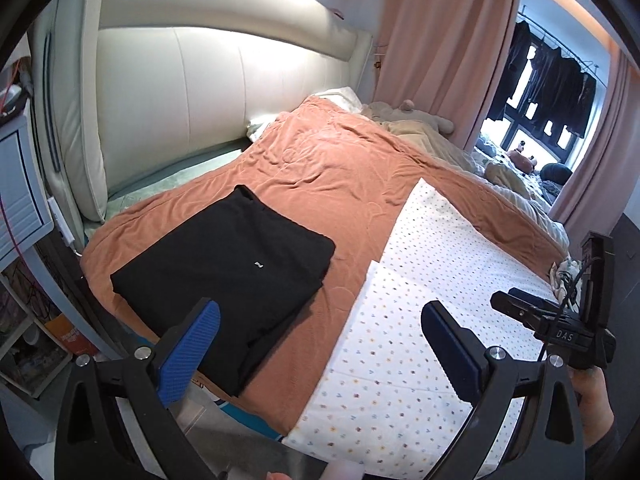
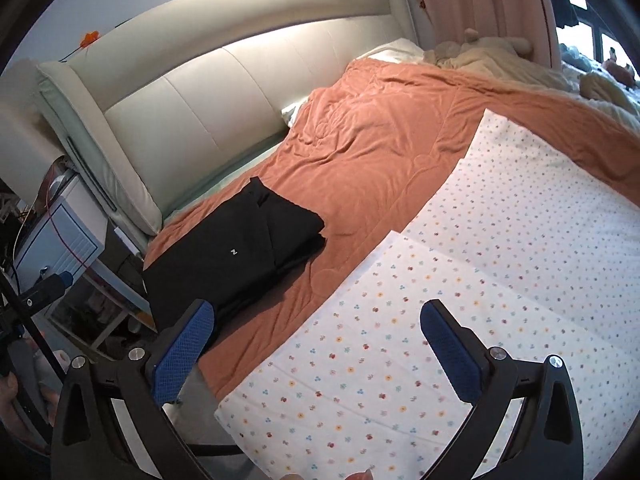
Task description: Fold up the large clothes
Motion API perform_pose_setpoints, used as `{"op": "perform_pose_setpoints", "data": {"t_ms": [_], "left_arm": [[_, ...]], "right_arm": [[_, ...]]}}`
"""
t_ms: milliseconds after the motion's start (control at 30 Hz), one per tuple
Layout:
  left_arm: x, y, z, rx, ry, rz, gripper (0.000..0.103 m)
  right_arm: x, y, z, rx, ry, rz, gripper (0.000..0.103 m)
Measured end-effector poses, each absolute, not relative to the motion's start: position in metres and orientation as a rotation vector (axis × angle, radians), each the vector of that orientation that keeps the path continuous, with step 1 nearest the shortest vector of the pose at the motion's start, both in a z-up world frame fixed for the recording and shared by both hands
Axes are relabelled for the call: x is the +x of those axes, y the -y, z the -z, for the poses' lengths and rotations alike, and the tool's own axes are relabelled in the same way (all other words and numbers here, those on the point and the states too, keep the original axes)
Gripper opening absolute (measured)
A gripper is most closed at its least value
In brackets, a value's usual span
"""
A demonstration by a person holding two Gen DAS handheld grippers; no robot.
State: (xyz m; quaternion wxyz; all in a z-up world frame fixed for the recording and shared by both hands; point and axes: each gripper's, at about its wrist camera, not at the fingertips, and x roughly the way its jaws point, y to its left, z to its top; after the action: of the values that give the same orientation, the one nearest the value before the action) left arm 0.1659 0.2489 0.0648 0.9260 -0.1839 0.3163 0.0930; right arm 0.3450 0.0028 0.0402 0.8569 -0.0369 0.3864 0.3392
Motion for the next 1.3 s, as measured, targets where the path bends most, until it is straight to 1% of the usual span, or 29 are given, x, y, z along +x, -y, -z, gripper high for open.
{"op": "perform_pose_setpoints", "data": {"t_ms": [467, 733, 967, 1300], "left_arm": [[0.137, -0.166, -0.099, -0.307, -0.562, -0.156, 0.103], [0.110, -0.122, -0.104, -0.262, -0.521, -0.121, 0.103], [0.079, -0.084, -0.104, -0.195, -0.479, -0.086, 0.103], [0.028, -0.049, -0.097, -0.156, -0.427, -0.038, 0.103]], "right_arm": [[0.274, 0.104, -0.075, -0.084, -0.711, -0.678, 0.103], [0.228, 0.155, -0.085, -0.111, -0.665, -0.598, 0.103], [0.180, 0.194, -0.086, -0.119, -0.616, -0.513, 0.103], [0.109, 0.212, -0.073, -0.132, -0.541, -0.463, 0.103]]}}
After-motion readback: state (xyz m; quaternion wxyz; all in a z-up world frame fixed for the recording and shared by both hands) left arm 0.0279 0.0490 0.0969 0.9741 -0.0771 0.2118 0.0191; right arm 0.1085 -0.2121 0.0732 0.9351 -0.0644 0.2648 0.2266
